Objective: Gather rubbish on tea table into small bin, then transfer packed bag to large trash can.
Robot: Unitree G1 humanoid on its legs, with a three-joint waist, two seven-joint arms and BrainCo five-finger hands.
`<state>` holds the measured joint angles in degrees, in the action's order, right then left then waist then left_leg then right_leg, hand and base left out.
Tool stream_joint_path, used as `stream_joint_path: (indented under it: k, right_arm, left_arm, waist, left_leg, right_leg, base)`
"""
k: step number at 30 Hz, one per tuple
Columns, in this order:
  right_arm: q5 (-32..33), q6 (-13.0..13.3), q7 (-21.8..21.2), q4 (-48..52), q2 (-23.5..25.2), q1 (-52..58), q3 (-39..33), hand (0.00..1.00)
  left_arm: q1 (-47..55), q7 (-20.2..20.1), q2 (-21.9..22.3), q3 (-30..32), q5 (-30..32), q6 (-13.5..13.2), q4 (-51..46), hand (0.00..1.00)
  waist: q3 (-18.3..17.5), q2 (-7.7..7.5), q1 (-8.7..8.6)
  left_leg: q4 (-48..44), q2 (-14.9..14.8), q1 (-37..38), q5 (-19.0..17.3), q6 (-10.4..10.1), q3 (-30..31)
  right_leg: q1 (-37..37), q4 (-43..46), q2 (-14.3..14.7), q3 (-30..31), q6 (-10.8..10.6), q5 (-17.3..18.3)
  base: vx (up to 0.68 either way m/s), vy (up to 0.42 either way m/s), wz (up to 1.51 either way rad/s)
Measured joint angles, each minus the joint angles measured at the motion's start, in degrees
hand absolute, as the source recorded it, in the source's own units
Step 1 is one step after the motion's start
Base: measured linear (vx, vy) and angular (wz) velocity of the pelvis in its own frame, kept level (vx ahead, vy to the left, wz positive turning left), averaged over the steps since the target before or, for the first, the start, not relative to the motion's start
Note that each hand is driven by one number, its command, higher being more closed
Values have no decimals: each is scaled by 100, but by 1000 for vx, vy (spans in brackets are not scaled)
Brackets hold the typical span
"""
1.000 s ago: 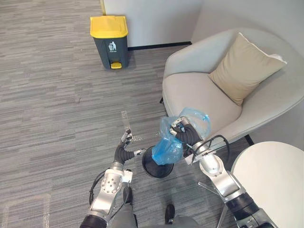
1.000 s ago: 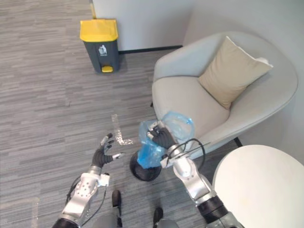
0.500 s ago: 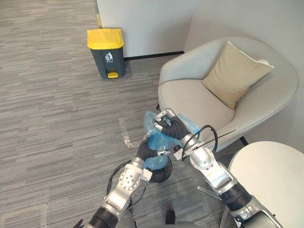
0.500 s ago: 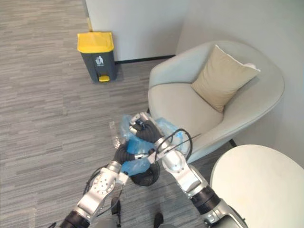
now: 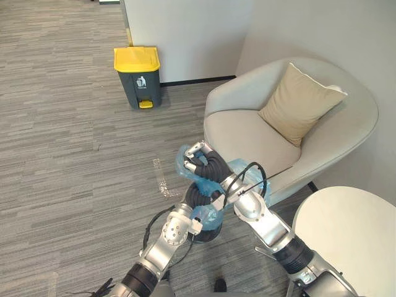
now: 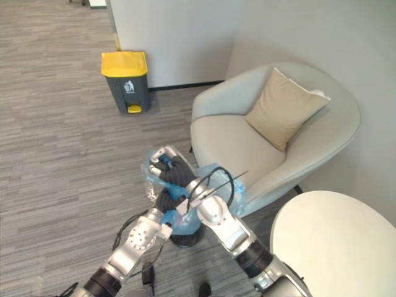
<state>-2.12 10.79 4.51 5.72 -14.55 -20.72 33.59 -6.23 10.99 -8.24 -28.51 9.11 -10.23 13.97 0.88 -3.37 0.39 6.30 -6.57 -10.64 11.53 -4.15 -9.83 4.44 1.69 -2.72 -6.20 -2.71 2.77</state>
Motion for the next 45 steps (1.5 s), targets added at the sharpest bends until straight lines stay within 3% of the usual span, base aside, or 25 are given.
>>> stream_joint_path:
  k: [3, 4, 20, 27, 28, 37, 45]
  right_arm:
    - [53, -11, -23, 4, 33, -47, 154, 100]
    - [118, -11, -23, 11, 107, -49, 154, 100]
    - [325, 27, -193, 238, 337, 208, 337, 100]
    - [-172, 28, -198, -55, 320, 851, 247, 100]
    - [-264, 28, -197, -192, 313, 944, 244, 0]
    - [-1228, 37, 26, -261, 314, 1332, -204, 0]
    - [-2139, 131, 770, 825, 233, 1884, -1626, 0]
  left_arm:
    - [-4, 16, 64, 4, 111, 64, 145, 0]
    - [-4, 19, 63, 5, 172, 96, 178, 100]
    - [-8, 131, 66, 66, 307, 230, 658, 100]
    - [19, 136, 116, 286, 35, 227, 384, 100]
    - [21, 136, 116, 302, -35, 222, 254, 100]
    - [285, 135, 120, 592, -483, 186, -368, 100]
    - [888, 187, 137, 1155, -597, 163, -702, 100]
  waist:
    - [-8, -4, -1]
    - [-8, -4, 0]
    - [-9, -7, -12]
    - [-9, -8, -43]
    - [-9, -8, -42]
    - [-16, -19, -53]
    - [-16, -18, -88]
  left_leg:
    - [2, -5, 57, -3, -3, -5]
    - [2, -16, 56, -9, -11, -5]
    - [-1, -50, 68, -48, -62, -43]
    - [1, -50, 80, -47, -60, -40]
    - [2, -50, 79, -46, -60, -33]
    - [2, -34, 80, -38, -50, -15]
    - [4, 44, 160, -27, -30, -47]
  right_leg:
    - [-51, 3, -1, 10, 0, 1]
    - [-46, 3, 0, 17, 1, 1]
    - [-35, -6, 32, 69, 3, 2]
    - [-46, -1, 31, 66, 1, 4]
    - [-48, 0, 29, 61, 1, 4]
    - [-52, 10, 24, 32, -2, 5]
    - [-54, 101, -49, 40, -40, 61]
  base:
    - [-5, 2, -1]
    - [-14, 4, -4]
    - [1, 0, -1]
    - [0, 0, 0]
    - [0, 0, 0]
    - [0, 0, 0]
    - [0, 0, -1]
